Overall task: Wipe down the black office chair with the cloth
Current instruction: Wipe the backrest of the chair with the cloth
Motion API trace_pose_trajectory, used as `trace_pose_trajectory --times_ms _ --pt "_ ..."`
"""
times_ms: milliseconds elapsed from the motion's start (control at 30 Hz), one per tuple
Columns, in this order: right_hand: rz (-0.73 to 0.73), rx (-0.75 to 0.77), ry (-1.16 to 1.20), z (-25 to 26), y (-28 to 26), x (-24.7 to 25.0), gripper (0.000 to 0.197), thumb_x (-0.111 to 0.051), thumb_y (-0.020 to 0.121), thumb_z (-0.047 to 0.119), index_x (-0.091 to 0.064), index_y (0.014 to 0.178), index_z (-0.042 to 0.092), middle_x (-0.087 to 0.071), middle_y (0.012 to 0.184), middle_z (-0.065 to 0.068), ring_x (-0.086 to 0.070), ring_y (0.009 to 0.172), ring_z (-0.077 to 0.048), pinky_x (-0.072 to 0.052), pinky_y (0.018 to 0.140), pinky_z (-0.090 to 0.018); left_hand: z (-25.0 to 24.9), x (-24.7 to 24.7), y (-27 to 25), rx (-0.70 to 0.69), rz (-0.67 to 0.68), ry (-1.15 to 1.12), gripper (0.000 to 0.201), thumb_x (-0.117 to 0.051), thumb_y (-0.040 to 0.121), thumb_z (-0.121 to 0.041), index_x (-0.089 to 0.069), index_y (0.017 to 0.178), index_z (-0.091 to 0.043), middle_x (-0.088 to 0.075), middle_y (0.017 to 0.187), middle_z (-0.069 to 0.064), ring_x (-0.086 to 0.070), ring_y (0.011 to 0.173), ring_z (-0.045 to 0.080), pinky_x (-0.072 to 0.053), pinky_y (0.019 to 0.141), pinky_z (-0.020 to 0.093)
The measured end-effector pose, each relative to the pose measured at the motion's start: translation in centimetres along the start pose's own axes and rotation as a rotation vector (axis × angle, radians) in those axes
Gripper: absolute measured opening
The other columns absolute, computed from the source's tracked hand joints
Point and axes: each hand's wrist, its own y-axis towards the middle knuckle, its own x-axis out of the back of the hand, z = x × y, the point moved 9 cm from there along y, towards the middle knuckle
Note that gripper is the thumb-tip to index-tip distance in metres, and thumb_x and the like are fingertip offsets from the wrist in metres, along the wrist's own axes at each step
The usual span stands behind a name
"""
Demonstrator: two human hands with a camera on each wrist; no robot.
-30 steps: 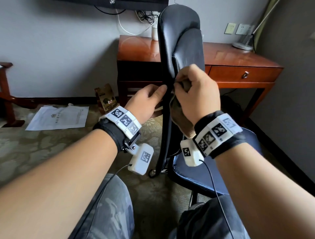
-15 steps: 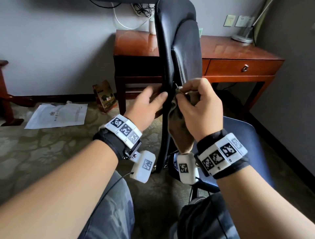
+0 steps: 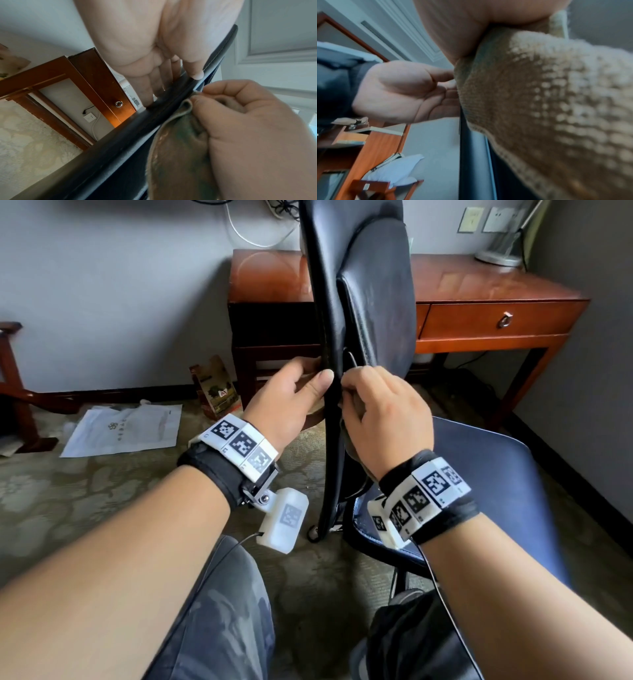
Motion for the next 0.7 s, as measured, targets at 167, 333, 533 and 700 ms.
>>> trace_pose_trajectory --times_ms 167,333,533,700 --pt "0.144 -0.044 -0.096 -1.2 -4.4 -3.8 0.008 -0.060 0.094 0.016 -0.065 0.099 0.020 -0.060 0.085 0.004 -0.055 0.074 -0.025 -0.050 0.051 -0.040 0.8 -0.8 -1.0 0.063 0.065 -0.228 0.036 -0.060 0.102 -0.038 -0.061 0.133 -0.019 -0.071 0.132 0.006 -0.067 0.126 0.023 -0.054 0.107 0.054" --pt "0.178 -0.310 0.171 -3.6 -4.7 -3.0 0.010 -0.070 0.089 0.020 -0.066 0.097 0.025 -0.067 0.086 0.012 -0.063 0.081 -0.011 -0.054 0.074 -0.032 0.6 -1.1 -1.1 0.098 0.063 -0.347 0.028 -0.055 0.110 -0.023 -0.059 0.137 -0.016 -0.071 0.134 0.008 -0.068 0.125 0.022 -0.052 0.110 0.051" --pt "-0.045 -0.491 0.516 -5.5 -2.4 1.3 0.017 -0.076 0.085 0.012 -0.067 0.097 0.018 -0.072 0.092 0.012 -0.068 0.089 -0.004 -0.053 0.084 -0.023 2.5 -2.0 -1.6 0.183 0.059 -0.405 0.034 -0.061 0.107 -0.030 -0.062 0.140 -0.026 -0.072 0.133 0.007 -0.070 0.122 0.026 -0.057 0.103 0.045" --pt "0.022 -0.362 0.439 -3.6 -1.5 -0.4 0.014 -0.072 0.086 0.011 -0.070 0.095 0.021 -0.072 0.090 0.014 -0.068 0.089 -0.005 -0.055 0.082 -0.026 2.6 -1.9 -1.5 0.217 0.055 -0.398 0.038 -0.063 0.105 -0.033 -0.063 0.142 -0.026 -0.072 0.133 0.005 -0.071 0.113 0.019 -0.060 0.080 0.030"
